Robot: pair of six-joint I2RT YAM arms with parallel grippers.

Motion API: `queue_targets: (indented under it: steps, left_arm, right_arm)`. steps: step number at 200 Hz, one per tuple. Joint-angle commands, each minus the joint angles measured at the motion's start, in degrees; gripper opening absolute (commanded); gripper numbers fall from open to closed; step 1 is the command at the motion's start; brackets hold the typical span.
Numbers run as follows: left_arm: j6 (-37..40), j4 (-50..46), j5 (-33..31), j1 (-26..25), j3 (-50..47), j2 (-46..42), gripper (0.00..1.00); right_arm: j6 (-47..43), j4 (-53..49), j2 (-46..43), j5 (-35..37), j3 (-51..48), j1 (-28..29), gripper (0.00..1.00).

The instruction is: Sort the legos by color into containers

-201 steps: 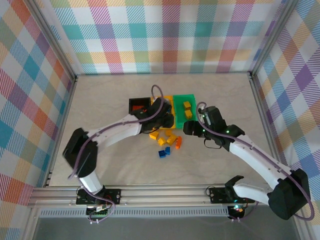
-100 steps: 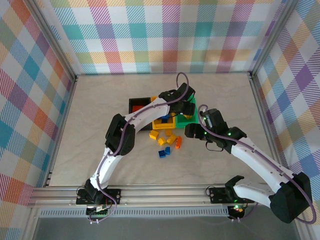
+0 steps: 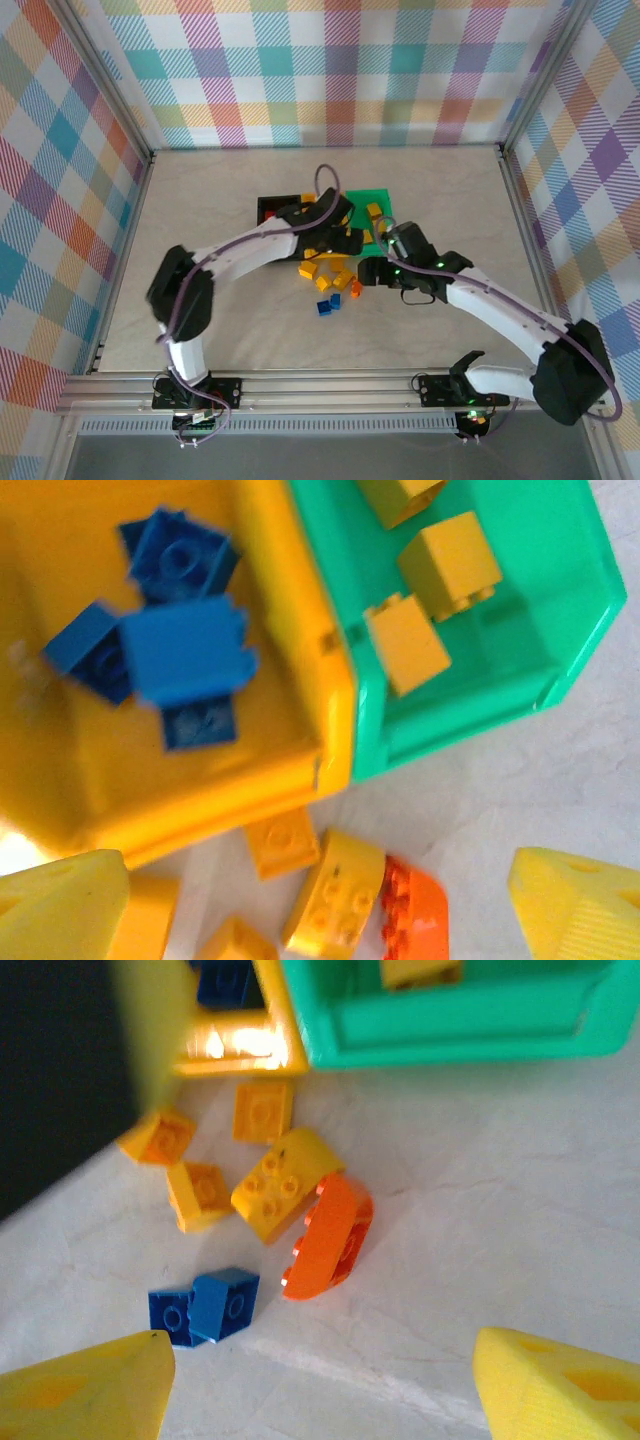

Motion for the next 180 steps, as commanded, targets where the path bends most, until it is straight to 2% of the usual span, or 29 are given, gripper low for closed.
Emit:
queue_targets:
  steps: [1,53,110,180]
  left_arm:
    - [-3.43,3.7,-0.77,0.3,-10.25,-10.09,1.0]
    - [-9.31,2.99,-2.51,0.27,-30.44,-30.48,1.0]
    - [-12.92,0.32,-3.02,3.9,-40.26,-40.66,1.0]
    - [-12.13,-1.4,-2.61,7.5,-42.35,-44.92,1.0]
  right_arm:
    - [0.71,2.34,3.59,-0.53,-2.04,2.62,0.78]
    - [3.24,7.25,12.07,3.68,0.08,4.32,0.75]
    - [3.25,8.19,19.96,5.95,3.31,4.26,0.67]
    - [3.06,6.32,22.85,7.59,5.24,4.31,0.37]
